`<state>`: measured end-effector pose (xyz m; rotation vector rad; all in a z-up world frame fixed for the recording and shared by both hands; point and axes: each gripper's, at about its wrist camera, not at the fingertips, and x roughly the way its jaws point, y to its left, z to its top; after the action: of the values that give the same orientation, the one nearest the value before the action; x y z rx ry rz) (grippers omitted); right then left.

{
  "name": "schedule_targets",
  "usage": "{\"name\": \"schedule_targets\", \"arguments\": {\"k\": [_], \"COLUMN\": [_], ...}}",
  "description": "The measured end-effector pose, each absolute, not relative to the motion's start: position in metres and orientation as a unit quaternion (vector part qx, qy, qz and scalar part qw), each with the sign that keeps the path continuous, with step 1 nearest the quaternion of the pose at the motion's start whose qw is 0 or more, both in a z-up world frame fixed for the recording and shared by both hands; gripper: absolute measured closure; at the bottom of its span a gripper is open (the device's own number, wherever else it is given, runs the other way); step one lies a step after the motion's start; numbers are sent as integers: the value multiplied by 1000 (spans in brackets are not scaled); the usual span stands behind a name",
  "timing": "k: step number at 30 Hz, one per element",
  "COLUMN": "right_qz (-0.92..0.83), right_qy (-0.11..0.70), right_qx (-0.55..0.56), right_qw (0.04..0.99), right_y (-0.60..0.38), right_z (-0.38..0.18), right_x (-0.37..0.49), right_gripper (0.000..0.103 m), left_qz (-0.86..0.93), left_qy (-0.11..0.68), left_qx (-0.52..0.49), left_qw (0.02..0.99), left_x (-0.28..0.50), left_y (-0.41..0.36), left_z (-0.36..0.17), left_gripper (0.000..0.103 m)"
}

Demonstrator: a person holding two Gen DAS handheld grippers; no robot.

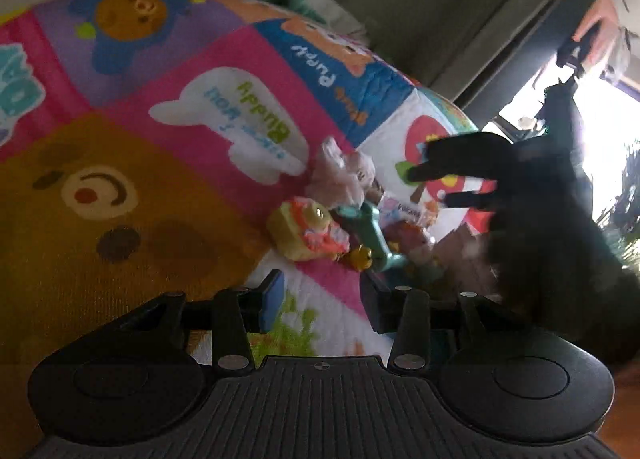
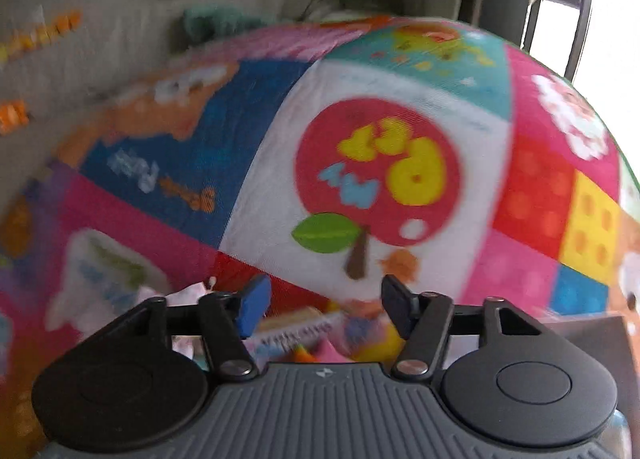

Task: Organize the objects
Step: 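Grasp the pink printed card with the left tool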

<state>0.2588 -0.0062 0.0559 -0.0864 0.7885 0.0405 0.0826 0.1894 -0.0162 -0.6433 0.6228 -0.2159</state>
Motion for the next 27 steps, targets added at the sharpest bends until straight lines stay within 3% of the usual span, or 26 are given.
{"name": "schedule_targets", "arguments": {"k": [4,8,14,22,25,27], "right_qz": [23,69,139,227,227,209], "right_qy": [416,437,449,394,358,326], "right_qx": [-44,-34,-26,-67,-78,-80], "right_qw": [908,896,882,888,902,918], "right_y": [12,11,2,-16,-29,-44], "right_z": [33,34,34,43,51,58], "right_x": [276,258,193,63,26,7], "right_gripper": [65,68,68,69,65,57], "left_qz": [-106,-98,-112,-134,-147,-145], "left_qy": [297,291,323,369,396,401], "left_qx": [-281,-293,-315,-215,-161,-130], "left_qw": [906,906,885,894,892,895], "left_x": [113,147,200,261,276,273], "left_y": [208,224,216,145,117,105], "left_z": [8,14,10,12,10,13], "left_gripper": [57,57,57,57,58,58]}}
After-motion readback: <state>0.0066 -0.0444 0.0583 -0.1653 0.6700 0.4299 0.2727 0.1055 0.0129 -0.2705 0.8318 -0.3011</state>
